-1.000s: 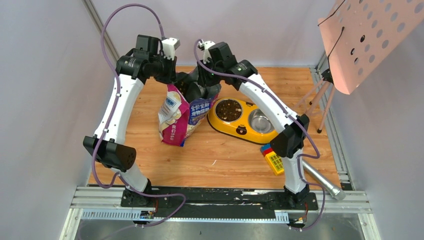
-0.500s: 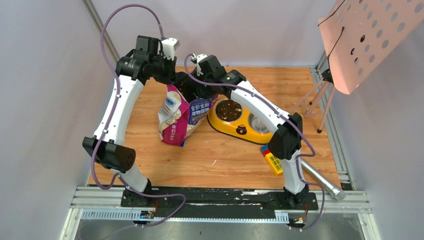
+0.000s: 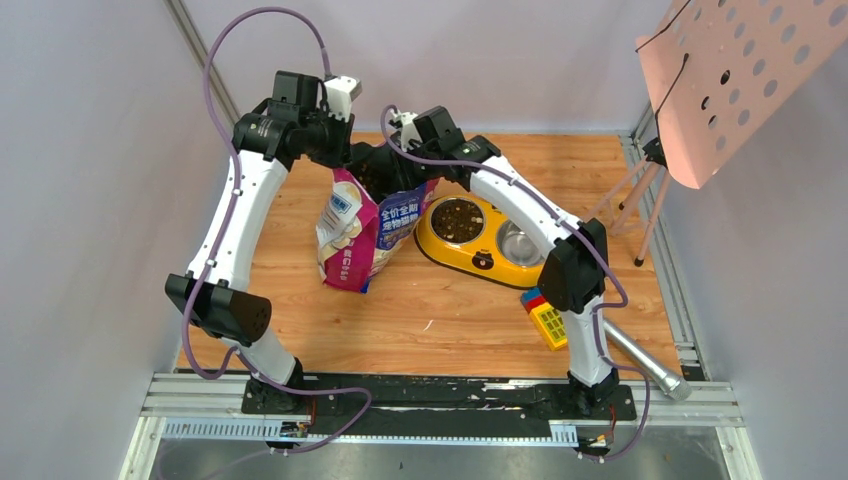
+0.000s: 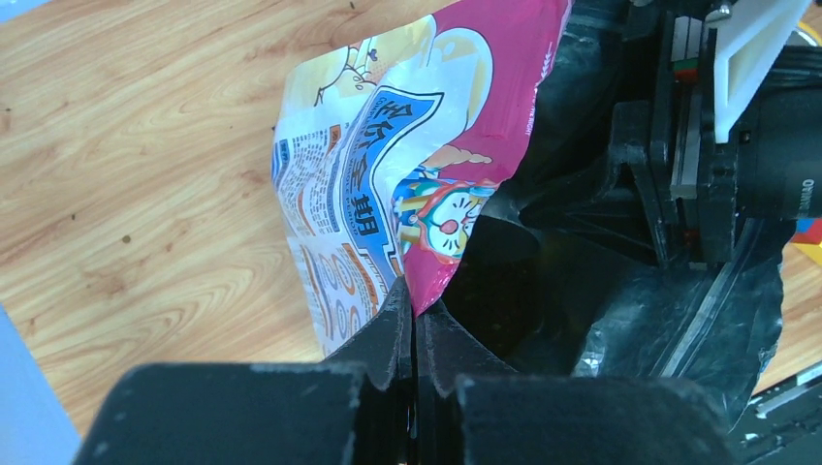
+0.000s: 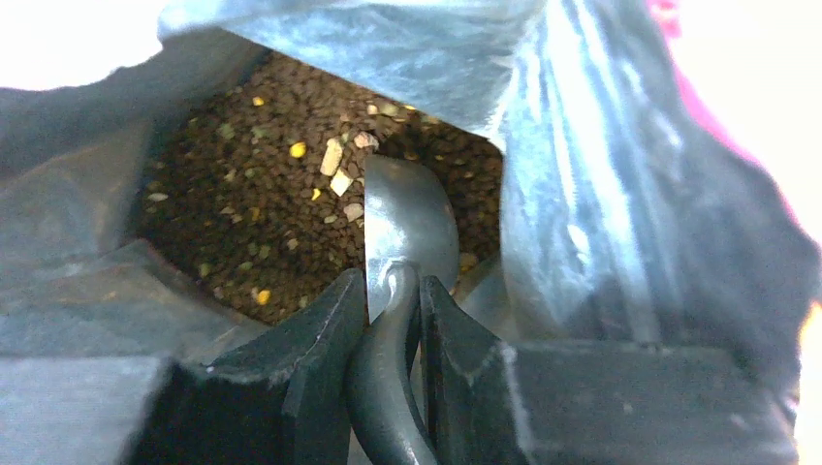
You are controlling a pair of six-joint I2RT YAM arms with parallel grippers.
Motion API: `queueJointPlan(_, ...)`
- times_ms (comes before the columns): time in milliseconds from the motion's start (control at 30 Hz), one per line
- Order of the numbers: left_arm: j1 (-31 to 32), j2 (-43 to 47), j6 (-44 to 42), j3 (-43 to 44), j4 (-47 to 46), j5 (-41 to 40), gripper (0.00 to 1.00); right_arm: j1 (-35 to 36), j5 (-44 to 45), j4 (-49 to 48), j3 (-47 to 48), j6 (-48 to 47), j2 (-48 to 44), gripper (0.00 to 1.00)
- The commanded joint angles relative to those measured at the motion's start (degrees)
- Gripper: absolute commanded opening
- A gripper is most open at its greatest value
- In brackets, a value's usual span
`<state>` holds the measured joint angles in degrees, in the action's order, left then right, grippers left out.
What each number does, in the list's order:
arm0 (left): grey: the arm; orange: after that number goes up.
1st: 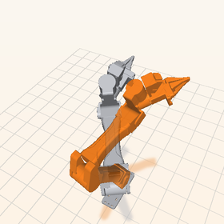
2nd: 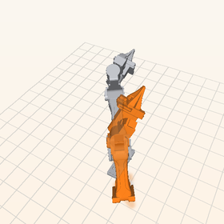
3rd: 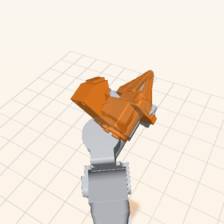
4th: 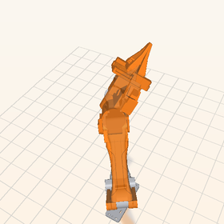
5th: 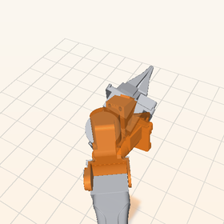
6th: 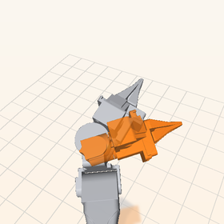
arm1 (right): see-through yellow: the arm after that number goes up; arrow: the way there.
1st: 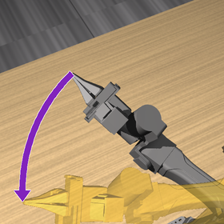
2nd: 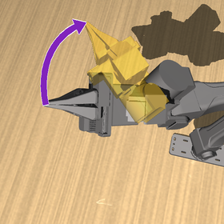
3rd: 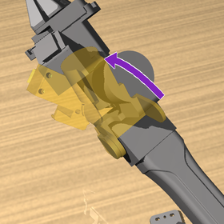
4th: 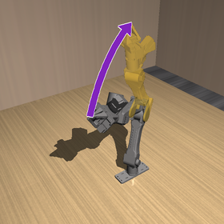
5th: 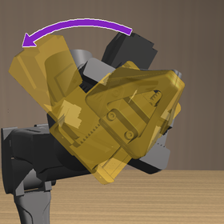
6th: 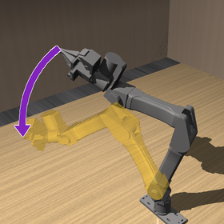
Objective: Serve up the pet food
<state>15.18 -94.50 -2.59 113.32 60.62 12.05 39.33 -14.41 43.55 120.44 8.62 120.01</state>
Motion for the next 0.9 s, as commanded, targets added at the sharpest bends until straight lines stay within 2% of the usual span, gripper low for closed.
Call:
queueJointPlan(0, 0.82, 2.45, -3.34, 4.88, -11.15, 0.33, 0.0, -2.13, -17.25, -0.05, 2.26, 3.29, 1.07, 0.0)
queueJointPlan(200, 0.82, 2.13, -4.22, 4.78, -11.1, -0.52, 0.0, -7.73, -31.26, 0.4, 9.23, 8.14, 4.38, 0.0)
queueJointPlan(367, 0.82, 1.98, -4.4, 4.25, -10.66, -0.84, 0.0, -11.35, -35.97, -0.69, 13.12, 16.18, 6.01, 0.0)
queueJointPlan(700, 0.81, 2.18, -6.71, 4.03, -10.17, -2.43, 0.0, -17.34, -46.06, -9.79, 7.91, 32.04, 2.5, 0.0)
queueJointPlan(867, 0.82, 2.26, -8.27, 4.21, -9.72, -3.63, 0.0, -19.19, -47.34, -11.67, 5.83, 35.62, 0.6, 0.0)
